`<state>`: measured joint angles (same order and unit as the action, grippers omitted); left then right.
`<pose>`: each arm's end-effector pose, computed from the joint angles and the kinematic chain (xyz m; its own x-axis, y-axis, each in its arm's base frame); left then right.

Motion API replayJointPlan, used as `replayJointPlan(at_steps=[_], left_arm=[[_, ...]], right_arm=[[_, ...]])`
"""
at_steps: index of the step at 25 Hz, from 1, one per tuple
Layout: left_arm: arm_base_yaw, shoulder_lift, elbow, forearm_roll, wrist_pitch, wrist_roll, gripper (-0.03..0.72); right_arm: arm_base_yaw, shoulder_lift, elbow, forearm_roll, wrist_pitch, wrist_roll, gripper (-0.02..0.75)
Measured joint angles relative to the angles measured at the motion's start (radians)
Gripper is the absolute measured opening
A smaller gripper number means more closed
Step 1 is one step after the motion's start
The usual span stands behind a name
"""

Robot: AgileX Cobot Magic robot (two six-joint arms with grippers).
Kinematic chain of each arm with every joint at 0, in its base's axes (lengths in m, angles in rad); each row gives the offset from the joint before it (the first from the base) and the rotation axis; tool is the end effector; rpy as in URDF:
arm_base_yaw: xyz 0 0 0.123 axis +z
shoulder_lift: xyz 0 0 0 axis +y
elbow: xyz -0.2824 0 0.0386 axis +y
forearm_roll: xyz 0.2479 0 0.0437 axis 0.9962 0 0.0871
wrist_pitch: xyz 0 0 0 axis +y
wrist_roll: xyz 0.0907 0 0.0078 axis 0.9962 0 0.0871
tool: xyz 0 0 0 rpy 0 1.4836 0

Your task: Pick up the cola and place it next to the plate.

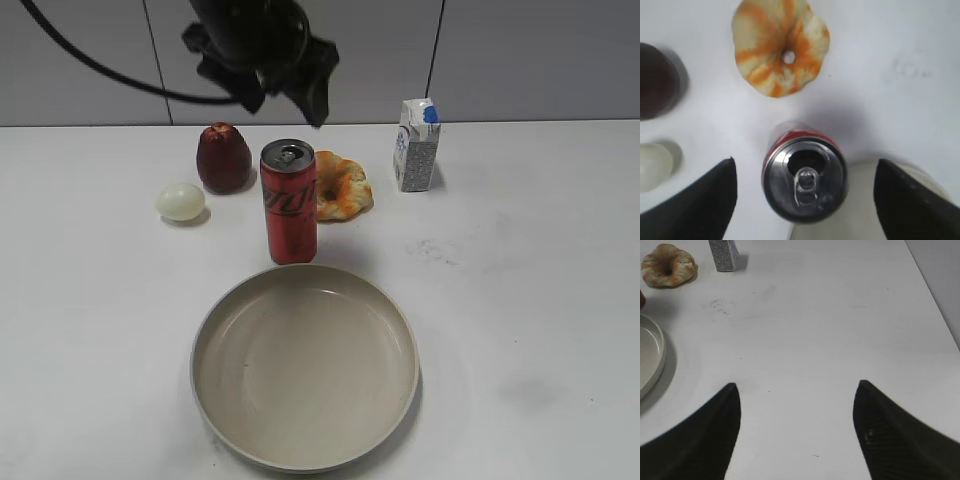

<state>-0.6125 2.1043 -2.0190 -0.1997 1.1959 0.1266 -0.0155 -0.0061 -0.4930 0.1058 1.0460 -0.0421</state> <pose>0.3675 -0.2788 0.2859 -0.7250 0.5726 -0.3828 0.6606 0.7353 -0.1512 -0.0045 0.0084 0.2768 -0.4422 0.0179 -0.8968 -0.0617 0.9968 0.0503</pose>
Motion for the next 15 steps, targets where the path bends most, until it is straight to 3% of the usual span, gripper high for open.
replayJointPlan(at_steps=[5, 9, 13, 15], left_arm=[[0.032, -0.143, -0.096, 0.009, 0.015, 0.0, 0.65], [0.127, -0.284, -0.078, 0.045, 0.014, 0.0, 0.642], [0.282, -0.431, 0.114, 0.053, 0.015, 0.0, 0.626], [0.358, -0.515, 0.274, 0.06, 0.018, 0.0, 0.611]], right_arm=[[0.0, 0.0, 0.0, 0.0, 0.0, 0.0, 0.533], [0.0, 0.0, 0.0, 0.0, 0.0, 0.0, 0.533], [0.0, 0.0, 0.0, 0.0, 0.0, 0.0, 0.533], [0.0, 0.0, 0.0, 0.0, 0.0, 0.0, 0.533]])
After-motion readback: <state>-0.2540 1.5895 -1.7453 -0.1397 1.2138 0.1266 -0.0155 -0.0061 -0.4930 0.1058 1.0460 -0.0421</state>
